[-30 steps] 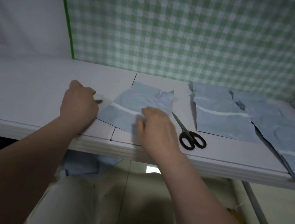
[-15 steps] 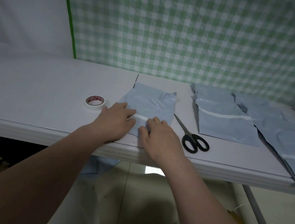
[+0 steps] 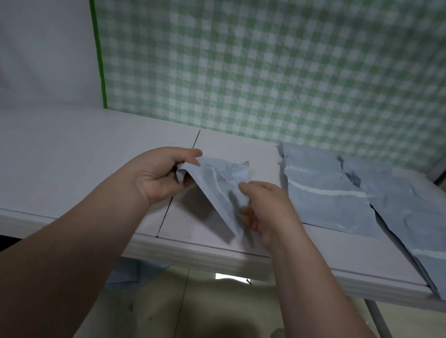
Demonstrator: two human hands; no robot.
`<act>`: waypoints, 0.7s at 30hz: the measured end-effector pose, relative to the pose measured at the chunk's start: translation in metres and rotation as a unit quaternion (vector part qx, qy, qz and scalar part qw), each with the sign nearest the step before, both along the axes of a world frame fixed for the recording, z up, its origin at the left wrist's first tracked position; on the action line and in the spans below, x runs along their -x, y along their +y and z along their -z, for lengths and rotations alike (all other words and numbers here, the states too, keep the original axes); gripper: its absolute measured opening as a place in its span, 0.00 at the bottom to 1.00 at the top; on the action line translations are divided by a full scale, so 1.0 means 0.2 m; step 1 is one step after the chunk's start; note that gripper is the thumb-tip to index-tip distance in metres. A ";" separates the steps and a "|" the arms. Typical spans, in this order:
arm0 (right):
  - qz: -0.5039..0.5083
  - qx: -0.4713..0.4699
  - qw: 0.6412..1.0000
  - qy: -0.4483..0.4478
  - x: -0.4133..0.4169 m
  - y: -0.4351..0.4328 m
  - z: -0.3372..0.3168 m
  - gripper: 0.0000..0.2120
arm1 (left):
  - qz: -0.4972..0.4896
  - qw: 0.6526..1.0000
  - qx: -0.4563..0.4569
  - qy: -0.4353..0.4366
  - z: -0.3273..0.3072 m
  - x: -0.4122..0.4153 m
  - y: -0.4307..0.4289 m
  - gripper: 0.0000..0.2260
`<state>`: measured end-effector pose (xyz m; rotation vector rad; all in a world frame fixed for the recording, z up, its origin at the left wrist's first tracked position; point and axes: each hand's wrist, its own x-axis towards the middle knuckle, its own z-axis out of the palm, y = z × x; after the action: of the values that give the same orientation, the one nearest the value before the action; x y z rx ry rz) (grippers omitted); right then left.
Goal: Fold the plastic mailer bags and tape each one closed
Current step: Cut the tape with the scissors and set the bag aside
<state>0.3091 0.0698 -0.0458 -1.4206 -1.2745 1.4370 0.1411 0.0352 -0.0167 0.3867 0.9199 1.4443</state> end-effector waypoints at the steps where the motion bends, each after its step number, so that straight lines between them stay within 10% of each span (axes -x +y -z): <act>1: -0.018 0.040 0.998 0.037 0.00 0.00 -0.03 0.10 | 0.008 1.000 -0.017 -0.014 -0.02 -0.01 0.00 0.20; 10: 0.025 0.044 0.966 0.255 -0.14 0.14 -0.25 0.03 | 0.075 0.988 -0.129 -0.026 -0.27 -0.33 0.06 0.22; 21: 0.113 -0.087 0.989 0.041 -0.71 0.38 -0.25 0.13 | 0.189 0.968 -0.096 0.135 -0.07 -0.83 0.33 0.32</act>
<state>0.4509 0.1463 0.0034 -1.3277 -1.1192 1.1900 0.3081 0.1021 -0.0022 0.8730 0.8652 1.1456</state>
